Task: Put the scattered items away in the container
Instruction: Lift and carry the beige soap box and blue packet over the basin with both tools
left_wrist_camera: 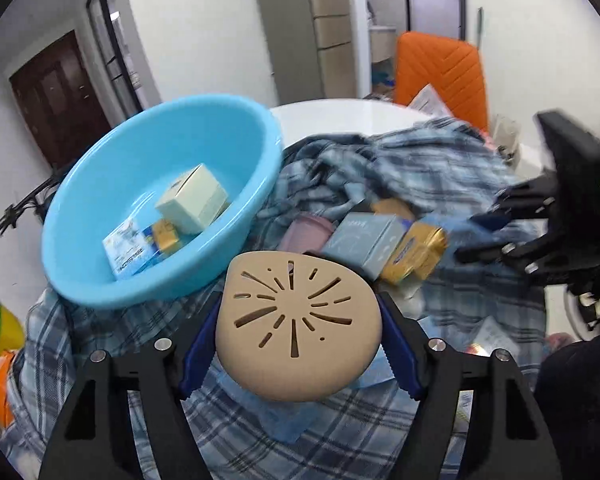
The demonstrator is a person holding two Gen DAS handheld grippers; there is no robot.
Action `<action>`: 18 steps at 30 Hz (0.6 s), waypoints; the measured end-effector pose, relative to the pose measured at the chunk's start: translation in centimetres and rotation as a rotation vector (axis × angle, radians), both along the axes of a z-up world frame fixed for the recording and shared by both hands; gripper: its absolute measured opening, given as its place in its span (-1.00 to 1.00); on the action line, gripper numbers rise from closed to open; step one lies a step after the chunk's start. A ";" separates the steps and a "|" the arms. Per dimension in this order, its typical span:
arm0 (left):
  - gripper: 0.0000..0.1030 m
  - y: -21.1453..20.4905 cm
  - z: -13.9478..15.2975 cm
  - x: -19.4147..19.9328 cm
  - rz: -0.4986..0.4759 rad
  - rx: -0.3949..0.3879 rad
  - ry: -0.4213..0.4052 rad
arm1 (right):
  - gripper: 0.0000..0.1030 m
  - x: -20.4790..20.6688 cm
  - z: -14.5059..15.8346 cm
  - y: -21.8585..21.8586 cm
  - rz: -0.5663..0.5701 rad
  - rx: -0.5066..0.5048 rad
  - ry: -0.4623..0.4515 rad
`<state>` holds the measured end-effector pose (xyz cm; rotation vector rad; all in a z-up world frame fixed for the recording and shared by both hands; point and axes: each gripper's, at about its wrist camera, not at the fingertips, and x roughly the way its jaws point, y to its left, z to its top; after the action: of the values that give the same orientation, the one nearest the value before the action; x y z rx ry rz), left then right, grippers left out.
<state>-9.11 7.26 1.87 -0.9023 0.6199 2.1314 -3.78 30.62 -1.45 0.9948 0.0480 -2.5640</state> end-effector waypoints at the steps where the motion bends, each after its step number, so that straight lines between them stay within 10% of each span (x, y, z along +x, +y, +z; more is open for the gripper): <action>1: 0.46 -0.2 0.0 0.1 0.010 0.005 0.005 | -0.51 0.1 0.3 0.0 0.002 0.001 0.005; 9: 0.49 -1.7 3.1 0.7 0.296 0.071 0.139 | -0.51 0.2 3.4 0.0 0.043 -0.017 0.030; 18: 0.36 -3.5 5.7 -1.3 0.493 0.254 0.109 | -0.53 -2.4 11.2 -1.7 0.009 -0.056 0.198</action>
<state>-10.39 3.79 7.55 -0.8628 0.1742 2.6382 -6.23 28.94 9.75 0.7158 0.0339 -2.6320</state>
